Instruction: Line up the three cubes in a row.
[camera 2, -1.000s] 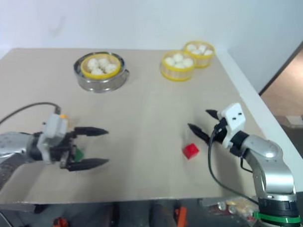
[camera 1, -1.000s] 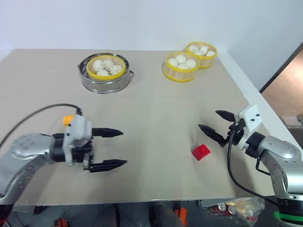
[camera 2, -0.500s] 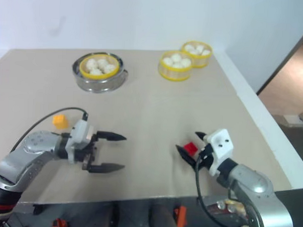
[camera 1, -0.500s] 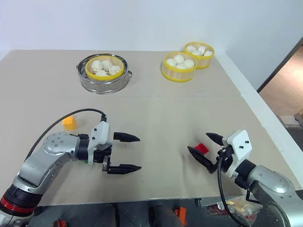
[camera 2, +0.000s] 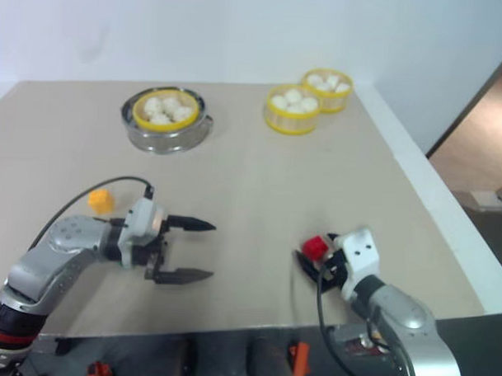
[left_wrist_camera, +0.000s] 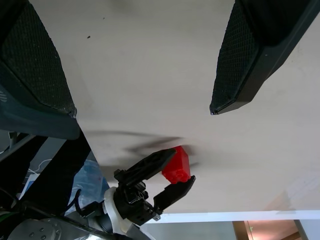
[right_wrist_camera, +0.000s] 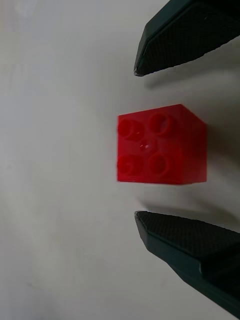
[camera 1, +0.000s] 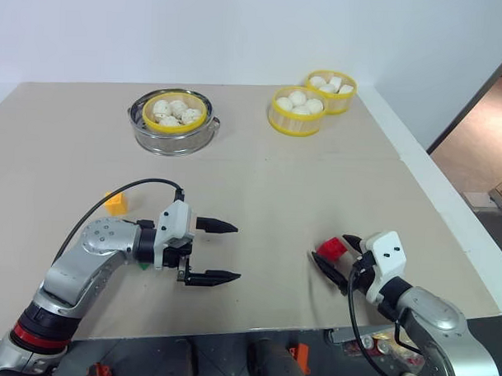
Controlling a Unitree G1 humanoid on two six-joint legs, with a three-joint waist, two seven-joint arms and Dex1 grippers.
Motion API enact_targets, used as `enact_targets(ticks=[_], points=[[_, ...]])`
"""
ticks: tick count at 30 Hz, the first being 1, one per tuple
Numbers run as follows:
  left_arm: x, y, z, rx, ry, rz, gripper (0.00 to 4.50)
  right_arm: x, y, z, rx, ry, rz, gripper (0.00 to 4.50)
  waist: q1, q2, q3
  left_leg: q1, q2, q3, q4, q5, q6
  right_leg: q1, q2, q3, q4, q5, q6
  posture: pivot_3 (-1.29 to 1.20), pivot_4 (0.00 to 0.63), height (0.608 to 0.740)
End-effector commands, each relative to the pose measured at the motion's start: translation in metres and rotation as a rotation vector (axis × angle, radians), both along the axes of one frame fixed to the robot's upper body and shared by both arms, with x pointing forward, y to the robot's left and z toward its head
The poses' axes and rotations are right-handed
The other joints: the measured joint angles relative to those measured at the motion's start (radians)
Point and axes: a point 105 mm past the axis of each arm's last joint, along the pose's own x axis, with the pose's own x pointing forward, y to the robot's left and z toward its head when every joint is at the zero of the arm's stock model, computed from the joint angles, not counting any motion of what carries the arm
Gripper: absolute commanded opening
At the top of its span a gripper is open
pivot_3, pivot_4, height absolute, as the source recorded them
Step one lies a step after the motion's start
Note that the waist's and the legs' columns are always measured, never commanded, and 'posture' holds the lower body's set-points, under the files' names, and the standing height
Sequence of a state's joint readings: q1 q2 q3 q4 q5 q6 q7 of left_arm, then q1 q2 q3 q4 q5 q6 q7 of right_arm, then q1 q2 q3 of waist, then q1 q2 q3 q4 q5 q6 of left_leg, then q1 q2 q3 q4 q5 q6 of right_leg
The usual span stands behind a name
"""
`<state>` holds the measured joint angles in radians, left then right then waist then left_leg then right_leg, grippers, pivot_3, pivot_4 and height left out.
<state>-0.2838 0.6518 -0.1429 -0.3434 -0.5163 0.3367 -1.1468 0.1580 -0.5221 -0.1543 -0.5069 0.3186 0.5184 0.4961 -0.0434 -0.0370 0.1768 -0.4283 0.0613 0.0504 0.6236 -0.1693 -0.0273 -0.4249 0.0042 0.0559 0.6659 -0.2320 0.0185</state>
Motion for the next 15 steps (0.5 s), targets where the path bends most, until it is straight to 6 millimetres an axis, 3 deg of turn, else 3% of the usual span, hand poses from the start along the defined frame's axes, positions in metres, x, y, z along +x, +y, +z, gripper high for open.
enact_targets(ticks=[1, 7, 11, 15], points=[[-0.004, 0.0, 0.002, 0.002, -0.031, -0.009, 4.5, -0.001, 0.004, 0.003, 0.03, -0.011, 0.02, 3.29, 0.0, 0.0, 0.0, 0.0, 0.0, 0.0, 0.0, 0.0, 0.0, 0.0, 0.0, 0.0, 0.0, 0.0, 0.0, 0.0, 0.15, 0.74], [-0.006, 0.003, -0.001, -0.009, -0.02, 0.016, 4.5, -0.001, 0.004, 0.004, 0.045, -0.007, 0.034, 1.26, 0.0, 0.0, 0.0, 0.0, 0.0, 0.0, 0.0, 0.0, 0.0, 0.0, 0.0, 0.0, 0.0, 0.0, 0.0, 0.0, 0.15, 0.74], [-0.004, 0.009, -0.004, -0.02, -0.014, 0.072, 4.5, 0.001, 0.01, 0.011, 0.047, 0.002, 0.105, 1.26, 0.0, 0.0, 0.0, 0.0, 0.0, 0.0, 0.0, 0.0, 0.0, 0.0, 0.0, 0.0, 0.0, 0.0, 0.0, 0.0, 0.15, 0.74], [0.004, 0.019, -0.001, -0.047, -0.027, 0.177, 4.5, 0.023, 0.034, 0.044, 0.01, -0.031, 0.381, 1.26, -0.006, 0.0, 0.0, 0.001, 0.001, 0.001, 0.001, 0.0, 0.0, 0.0, 0.0, 0.001, 0.0, 0.001, 0.0, 0.0, 0.15, 0.74]])
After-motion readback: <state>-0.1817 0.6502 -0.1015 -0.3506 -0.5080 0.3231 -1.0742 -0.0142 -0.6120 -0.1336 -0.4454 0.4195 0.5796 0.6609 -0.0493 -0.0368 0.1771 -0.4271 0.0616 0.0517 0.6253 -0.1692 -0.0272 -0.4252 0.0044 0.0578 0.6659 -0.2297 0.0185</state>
